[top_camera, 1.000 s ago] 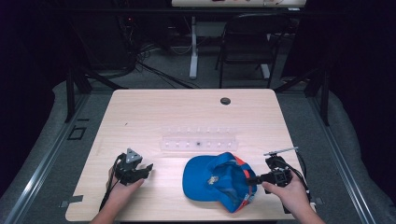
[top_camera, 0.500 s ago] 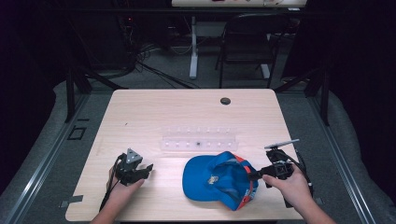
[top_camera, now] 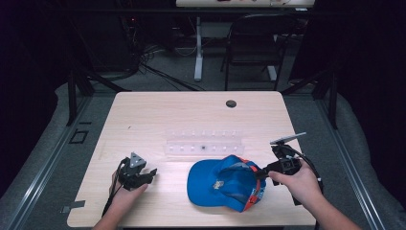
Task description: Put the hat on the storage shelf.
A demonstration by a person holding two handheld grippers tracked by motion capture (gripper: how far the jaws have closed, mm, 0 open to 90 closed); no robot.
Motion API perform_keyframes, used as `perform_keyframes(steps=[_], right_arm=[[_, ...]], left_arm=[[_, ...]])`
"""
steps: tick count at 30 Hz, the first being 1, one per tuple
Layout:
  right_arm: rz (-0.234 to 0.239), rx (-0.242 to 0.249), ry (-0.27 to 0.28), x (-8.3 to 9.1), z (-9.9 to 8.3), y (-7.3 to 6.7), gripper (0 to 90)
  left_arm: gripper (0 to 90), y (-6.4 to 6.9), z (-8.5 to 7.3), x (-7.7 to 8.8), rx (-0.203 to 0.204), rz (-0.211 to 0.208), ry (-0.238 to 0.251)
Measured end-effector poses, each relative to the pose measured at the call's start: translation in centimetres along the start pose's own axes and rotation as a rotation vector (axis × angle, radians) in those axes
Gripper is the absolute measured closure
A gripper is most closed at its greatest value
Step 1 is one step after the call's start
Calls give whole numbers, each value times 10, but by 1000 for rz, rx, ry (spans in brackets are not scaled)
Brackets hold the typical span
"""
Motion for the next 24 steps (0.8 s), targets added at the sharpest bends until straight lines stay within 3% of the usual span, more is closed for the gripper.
perform_keyframes(steps=[8, 13, 18, 22, 23, 24], right_arm=[[-35, -16, -4, 19, 13, -5, 778], [-31, -10, -22, 28, 23, -10, 778], [-18, -51, -34, 34, 32, -13, 778], [-29, -38, -58, 40, 39, -16, 779], [-28, -68, -64, 41, 41, -18, 779], [-25, -64, -69, 42, 42, -19, 779]], left_arm=[[459, 0, 0, -1, 2, 0, -2], [459, 0, 0, -1, -1, 1, -4], [459, 0, -1, -1, 3, -1, -4], [459, 0, 0, -1, -1, -7, -10], [459, 0, 0, -1, -1, -7, -11], [459, 0, 0, -1, -3, -7, -11]])
Point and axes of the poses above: each handheld gripper's, and its own axes: x roughly backward along the jaws, z roughly out of its top, y roughly to its right, the point moved 2 cm from there along -x, roughly forward along the jaws, and after that the axes turned 14 degrees about -z, right-handed, at the moved point
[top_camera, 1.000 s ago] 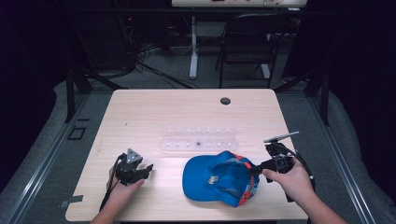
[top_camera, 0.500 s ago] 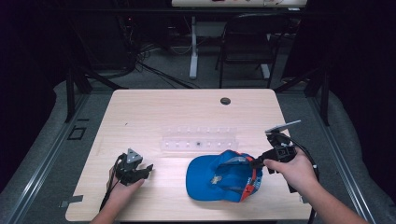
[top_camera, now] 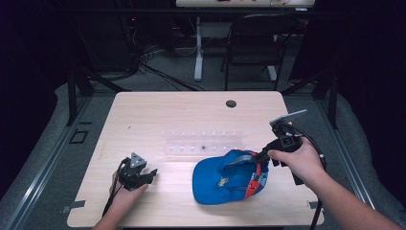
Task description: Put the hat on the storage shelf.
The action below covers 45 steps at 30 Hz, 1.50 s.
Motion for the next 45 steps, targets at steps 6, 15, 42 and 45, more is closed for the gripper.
perform_keyframes(steps=[6, 15, 42, 45], right_arm=[[-22, -10, -29, 2, 10, -7, 780], [10, -67, -72, 10, 22, -15, 780], [62, -50, -32, 62, 41, -58, 780], [70, -48, -21, 70, 42, -61, 780]], left_arm=[[459, 0, 0, -1, -1, 0, -2], [459, 0, 0, -1, -2, 0, -2], [459, 1, 0, -2, -3, -6, -8], [459, 1, 0, -1, -3, -6, -6]])
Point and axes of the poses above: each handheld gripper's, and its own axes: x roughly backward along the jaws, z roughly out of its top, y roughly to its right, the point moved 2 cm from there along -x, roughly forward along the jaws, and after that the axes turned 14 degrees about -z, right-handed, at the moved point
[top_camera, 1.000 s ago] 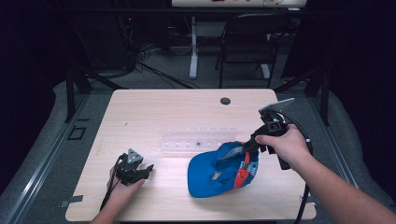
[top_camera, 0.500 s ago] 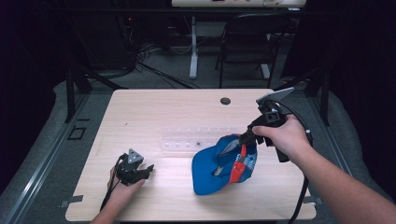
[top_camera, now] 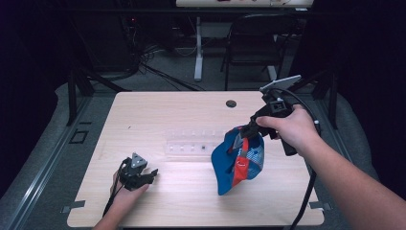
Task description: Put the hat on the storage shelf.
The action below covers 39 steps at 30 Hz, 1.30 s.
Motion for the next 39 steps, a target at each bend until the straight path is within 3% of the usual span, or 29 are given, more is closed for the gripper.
perform_keyframes(steps=[5, 7, 16, 18, 22, 31, 39], right_arm=[[20, 20, 23, 15, -1, 0, 780], [34, -7, 40, 18, -1, 1, 780], [67, -21, 35, 28, 4, 9, 780], [76, -38, 42, 27, 7, 7, 780], [71, -28, 33, 27, 9, 5, 780], [75, -41, 64, 44, 25, -1, 780], [102, -43, 83, 49, 38, -4, 779]], left_arm=[[459, 0, 0, -1, -5, 1, 1], [459, 1, 0, -1, -6, -2, -3], [459, 2, 0, -1, -9, 1, 1], [459, 2, 0, -1, -8, 0, 1], [459, 2, 0, -1, -9, -1, 3], [459, 2, 0, -1, -8, -4, 3], [459, 4, 1, -1, -8, -10, 6]])
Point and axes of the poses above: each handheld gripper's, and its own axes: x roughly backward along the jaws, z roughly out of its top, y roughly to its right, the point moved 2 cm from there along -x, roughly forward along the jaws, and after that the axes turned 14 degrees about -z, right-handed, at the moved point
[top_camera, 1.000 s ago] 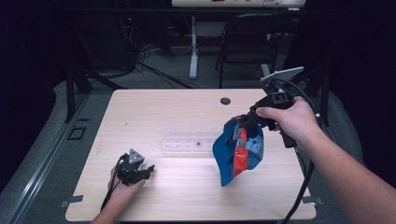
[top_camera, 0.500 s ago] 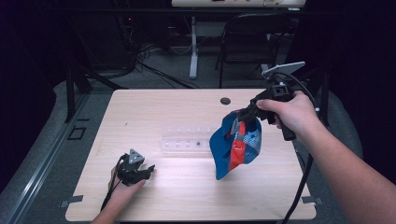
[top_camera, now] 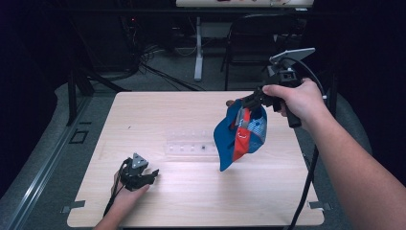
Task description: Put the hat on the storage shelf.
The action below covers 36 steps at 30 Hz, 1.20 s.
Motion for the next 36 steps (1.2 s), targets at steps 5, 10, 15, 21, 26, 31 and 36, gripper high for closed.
perform_keyframes(steps=[5, 10, 15, 21, 26, 31, 36], right_arm=[[12, -5, 9, 1, 7, -2, 779], [16, -18, 30, 1, 14, -3, 779], [34, -18, 52, -1, 20, -6, 779], [39, -22, 62, -3, 28, -12, 779], [41, -20, 59, -7, 30, -16, 779], [48, -23, 53, -13, 33, -20, 779], [45, -14, 42, -16, 33, -23, 779]], left_arm=[[475, 15, 6, 1, -27, -46, 28], [480, 39, 19, 2, -84, -75, 76], [479, 64, 38, 7, -136, -109, 131], [479, 106, 77, 14, -211, -189, 226], [499, 126, 101, 14, -274, -223, 244], [523, 145, 123, 8, -321, -218, 235], [553, 148, 130, -2, -308, -214, 218]])
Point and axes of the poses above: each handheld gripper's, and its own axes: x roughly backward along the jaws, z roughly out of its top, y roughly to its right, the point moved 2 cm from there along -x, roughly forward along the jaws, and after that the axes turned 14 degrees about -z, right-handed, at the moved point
